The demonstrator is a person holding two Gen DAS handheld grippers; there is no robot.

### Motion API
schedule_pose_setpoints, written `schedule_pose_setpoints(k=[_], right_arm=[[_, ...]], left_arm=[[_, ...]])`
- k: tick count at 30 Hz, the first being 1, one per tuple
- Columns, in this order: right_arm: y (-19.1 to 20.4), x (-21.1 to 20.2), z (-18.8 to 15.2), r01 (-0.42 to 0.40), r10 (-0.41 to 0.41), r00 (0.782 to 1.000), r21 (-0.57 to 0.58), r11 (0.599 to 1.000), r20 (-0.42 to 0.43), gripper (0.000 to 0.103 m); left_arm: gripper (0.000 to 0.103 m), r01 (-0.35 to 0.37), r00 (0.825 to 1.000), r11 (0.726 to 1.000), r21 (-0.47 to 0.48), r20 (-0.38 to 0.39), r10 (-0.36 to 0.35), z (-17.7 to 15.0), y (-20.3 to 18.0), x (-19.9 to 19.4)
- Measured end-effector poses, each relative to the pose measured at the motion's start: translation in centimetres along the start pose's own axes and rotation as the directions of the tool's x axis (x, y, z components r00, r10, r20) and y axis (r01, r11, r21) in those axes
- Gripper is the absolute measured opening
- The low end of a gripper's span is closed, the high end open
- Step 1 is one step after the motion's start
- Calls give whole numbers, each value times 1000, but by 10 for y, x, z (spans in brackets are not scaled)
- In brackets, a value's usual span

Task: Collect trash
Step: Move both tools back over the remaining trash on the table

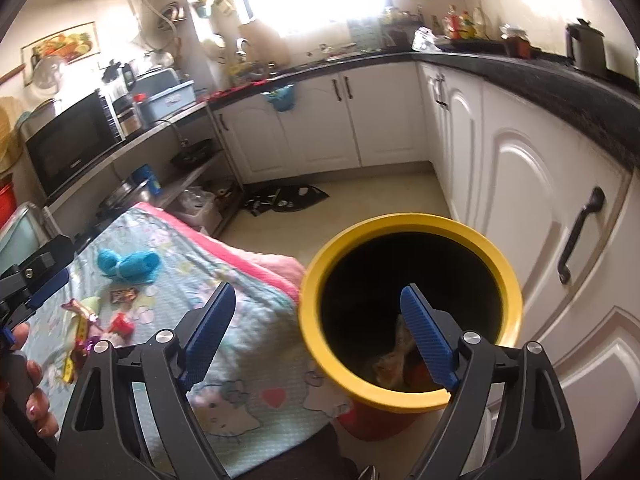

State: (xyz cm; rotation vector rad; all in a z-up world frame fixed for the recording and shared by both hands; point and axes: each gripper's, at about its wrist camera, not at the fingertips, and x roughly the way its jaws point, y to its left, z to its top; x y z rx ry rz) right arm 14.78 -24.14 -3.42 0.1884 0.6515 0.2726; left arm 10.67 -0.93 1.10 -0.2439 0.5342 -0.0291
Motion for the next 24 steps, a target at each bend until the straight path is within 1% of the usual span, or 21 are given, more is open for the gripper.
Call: schedule_pose_setpoints(k=[12, 24], right_arm=[[52, -18, 2, -85, 87, 996, -87, 993, 23, 85], [103, -31, 2, -171, 176, 984, -163, 972, 16, 87]], left_arm=[[92, -92, 994, 995, -49, 62, 95, 3, 47, -40], [92, -180, 975, 979, -98, 113, 190, 10, 96, -74]])
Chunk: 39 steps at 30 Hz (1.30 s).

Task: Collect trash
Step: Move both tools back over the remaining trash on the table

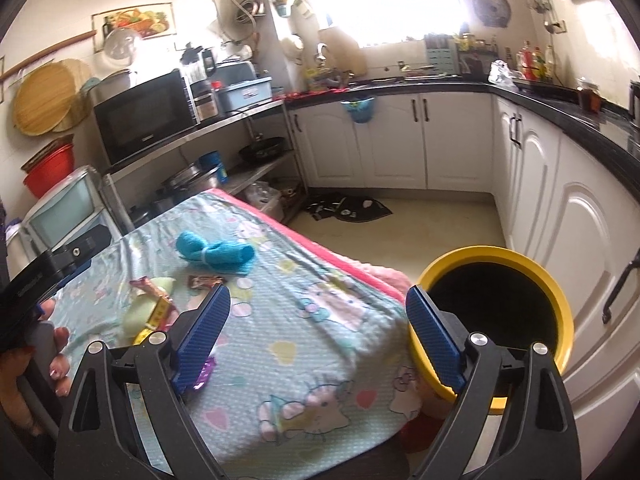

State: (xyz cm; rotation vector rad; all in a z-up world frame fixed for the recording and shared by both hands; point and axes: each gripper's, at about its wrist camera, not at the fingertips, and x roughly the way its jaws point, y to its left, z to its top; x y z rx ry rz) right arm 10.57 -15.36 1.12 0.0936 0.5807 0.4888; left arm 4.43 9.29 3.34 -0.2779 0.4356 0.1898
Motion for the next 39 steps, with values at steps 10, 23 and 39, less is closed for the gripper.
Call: schedule_pose_setpoints(k=[10, 23, 39], right_arm=[[45, 4, 5, -83, 83, 997, -64, 994, -11, 87], [92, 25, 2, -200, 190, 978, -121, 972, -90, 87], [130, 71, -30, -303, 256, 930, -156, 940, -264, 81]], left_arm=[[92, -76, 997, 997, -34, 26, 77, 7, 43, -16], [92, -161, 986, 984, -73, 17, 163, 4, 86, -26], [92, -204, 971, 970, -130, -154, 183, -30, 131, 16]])
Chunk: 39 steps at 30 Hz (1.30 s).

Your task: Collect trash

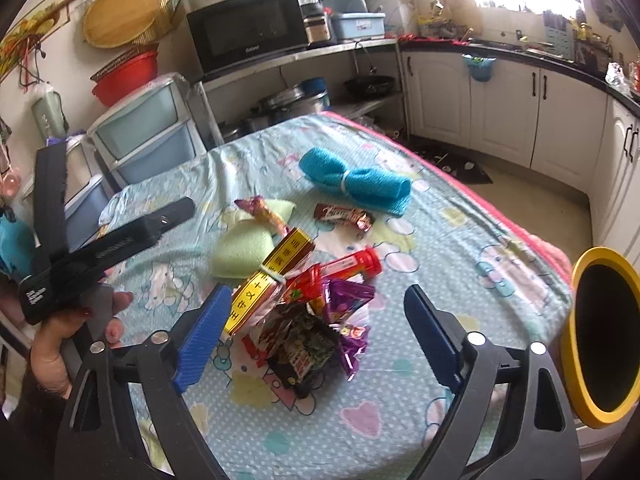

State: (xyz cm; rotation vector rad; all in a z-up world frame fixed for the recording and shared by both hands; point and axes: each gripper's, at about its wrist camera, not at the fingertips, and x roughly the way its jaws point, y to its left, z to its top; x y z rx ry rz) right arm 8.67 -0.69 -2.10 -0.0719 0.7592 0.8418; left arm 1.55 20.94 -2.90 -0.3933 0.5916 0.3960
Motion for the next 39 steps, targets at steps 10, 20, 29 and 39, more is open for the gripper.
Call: schedule_pose_setpoints(k=[10, 20, 29, 39], right_arm=[[9, 34, 3, -56, 56, 996, 2, 998, -72, 56], [9, 42, 6, -62, 60, 995, -25, 998, -85, 8], [-3, 25, 9, -92, 92, 994, 10, 996, -54, 2], [-13, 10, 10, -88, 89, 996, 37, 995, -22, 2]], left_arm=[[92, 50, 991, 998, -46, -123, -56, -13, 6, 43], [92, 54, 977, 995, -88, -199, -71, -16, 2, 76], [64, 30, 971, 996, -82, -233, -49, -19, 1, 87], [40, 48, 974, 998, -46, -218, -57, -14, 2, 72]])
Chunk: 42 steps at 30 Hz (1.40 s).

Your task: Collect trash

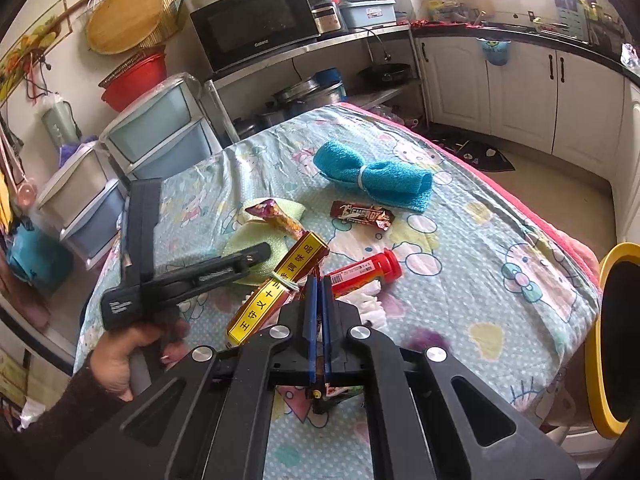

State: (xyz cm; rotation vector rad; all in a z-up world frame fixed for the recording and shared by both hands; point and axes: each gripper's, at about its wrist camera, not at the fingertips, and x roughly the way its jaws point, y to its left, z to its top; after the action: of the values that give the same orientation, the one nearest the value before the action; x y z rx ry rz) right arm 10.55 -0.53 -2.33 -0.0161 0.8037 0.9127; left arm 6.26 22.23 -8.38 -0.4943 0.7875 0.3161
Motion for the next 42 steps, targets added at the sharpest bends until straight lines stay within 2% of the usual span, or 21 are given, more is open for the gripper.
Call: schedule_pose_setpoints(k=[4, 7, 22, 31, 42], right_arm=[[-2, -5, 1, -1, 1, 1000, 7, 1000, 15, 2], [-3, -10, 3, -2, 2, 1000, 8, 1000, 29, 2], [-7, -40, 13, -8, 6, 994, 17, 1000, 105, 2], [-18, -62, 13, 26, -32, 989, 40, 999, 148, 2], [-43, -90, 10, 68, -86, 976, 96, 993, 199, 2]], left_arm=[[29, 6, 1000, 1000, 4, 19, -6, 1, 2, -15], [26, 8, 999, 1000, 9, 36, -8, 2, 4, -26], [25, -17, 982, 999, 42, 186, 8, 6, -3, -93], [25, 42, 971, 993, 110, 228, -66, 7, -38, -116], [25, 114, 965, 968, 224, 208, -162, -1, -96, -114]])
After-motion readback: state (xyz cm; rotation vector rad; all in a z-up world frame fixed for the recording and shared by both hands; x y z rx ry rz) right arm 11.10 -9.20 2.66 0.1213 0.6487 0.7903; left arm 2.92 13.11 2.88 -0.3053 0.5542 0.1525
